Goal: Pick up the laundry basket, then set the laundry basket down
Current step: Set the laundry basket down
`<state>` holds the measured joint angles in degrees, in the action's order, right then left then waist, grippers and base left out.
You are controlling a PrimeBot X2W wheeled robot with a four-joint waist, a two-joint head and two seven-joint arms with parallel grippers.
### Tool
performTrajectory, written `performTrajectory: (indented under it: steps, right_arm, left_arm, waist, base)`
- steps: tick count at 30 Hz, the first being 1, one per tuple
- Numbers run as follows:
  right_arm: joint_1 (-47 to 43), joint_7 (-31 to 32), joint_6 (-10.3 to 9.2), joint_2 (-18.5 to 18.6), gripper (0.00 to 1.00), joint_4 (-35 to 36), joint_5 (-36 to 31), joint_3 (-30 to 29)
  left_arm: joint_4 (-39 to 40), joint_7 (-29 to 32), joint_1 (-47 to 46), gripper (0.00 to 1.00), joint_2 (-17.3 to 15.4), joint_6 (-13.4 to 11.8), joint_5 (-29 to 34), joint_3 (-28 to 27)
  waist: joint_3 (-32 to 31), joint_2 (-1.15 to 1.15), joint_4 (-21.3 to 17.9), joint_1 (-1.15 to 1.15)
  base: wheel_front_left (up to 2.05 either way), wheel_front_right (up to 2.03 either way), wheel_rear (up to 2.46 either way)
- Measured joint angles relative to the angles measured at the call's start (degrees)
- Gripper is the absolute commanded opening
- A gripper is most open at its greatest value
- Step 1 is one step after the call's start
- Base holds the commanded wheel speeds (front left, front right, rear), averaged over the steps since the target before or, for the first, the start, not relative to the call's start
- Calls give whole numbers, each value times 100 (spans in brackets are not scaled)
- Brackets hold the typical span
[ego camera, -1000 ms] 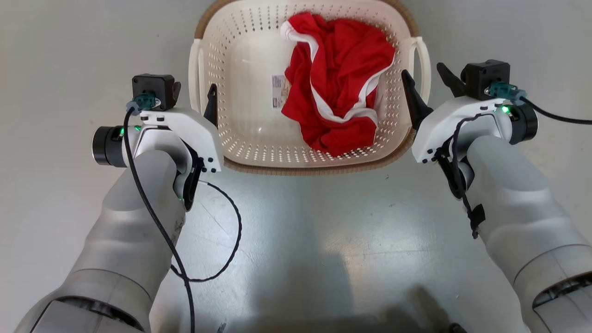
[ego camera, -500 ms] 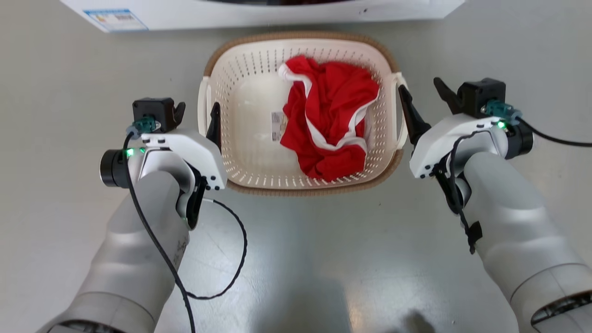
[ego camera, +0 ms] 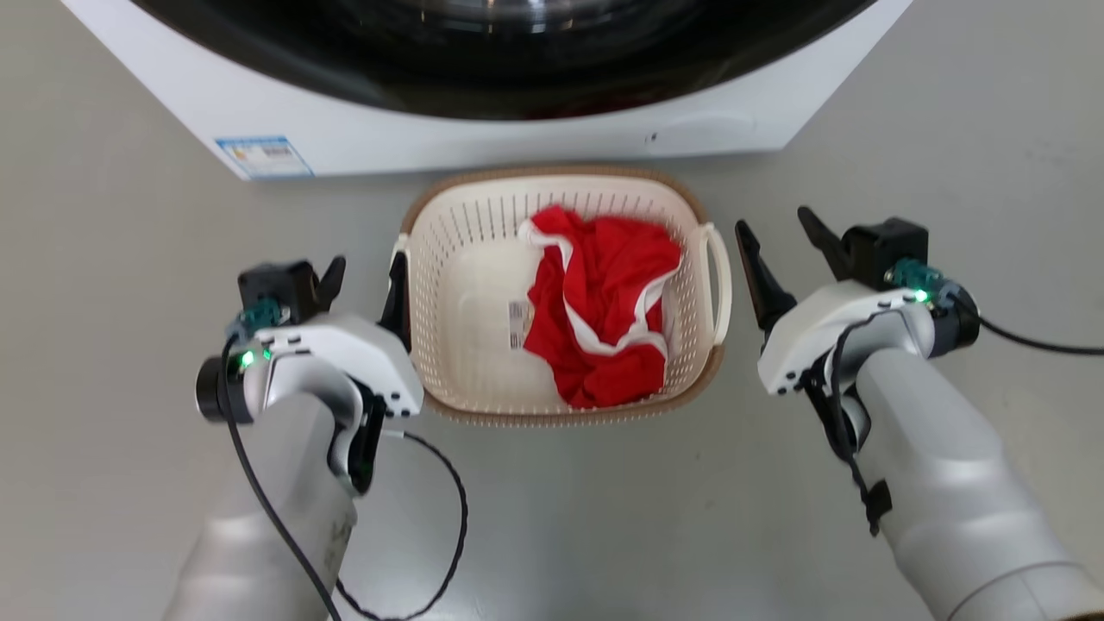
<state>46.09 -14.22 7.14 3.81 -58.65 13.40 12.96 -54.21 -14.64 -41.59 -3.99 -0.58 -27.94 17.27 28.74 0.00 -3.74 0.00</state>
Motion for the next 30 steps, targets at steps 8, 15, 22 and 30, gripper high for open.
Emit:
performTrajectory:
  steps: [8,15,22,30]
  right_arm:
    - [-512,0,0,-15,100,381,-191,-94]
    - [-1025,0,0,-25,100,715,-342,-187]
    - [-1538,0,0,-31,100,994,-441,-252]
    - [-2093,0,0,-40,100,1269,-564,-386]
  left_arm:
    - [565,0,675,100,24,66,192,-402]
    - [1069,0,1294,100,65,208,432,-744]
    - [1452,0,1890,100,125,269,528,-1021]
    - [1870,0,2593,100,170,364,635,-1302]
  waist:
    - [-642,0,-55,0]
    - [-1240,0,-97,0]
    - [-1749,0,-122,0]
    - [-2269,0,-142,0]
  base:
    - [0,0,0]
    - [0,0,0]
    - [0,0,0]
    - [0,0,0]
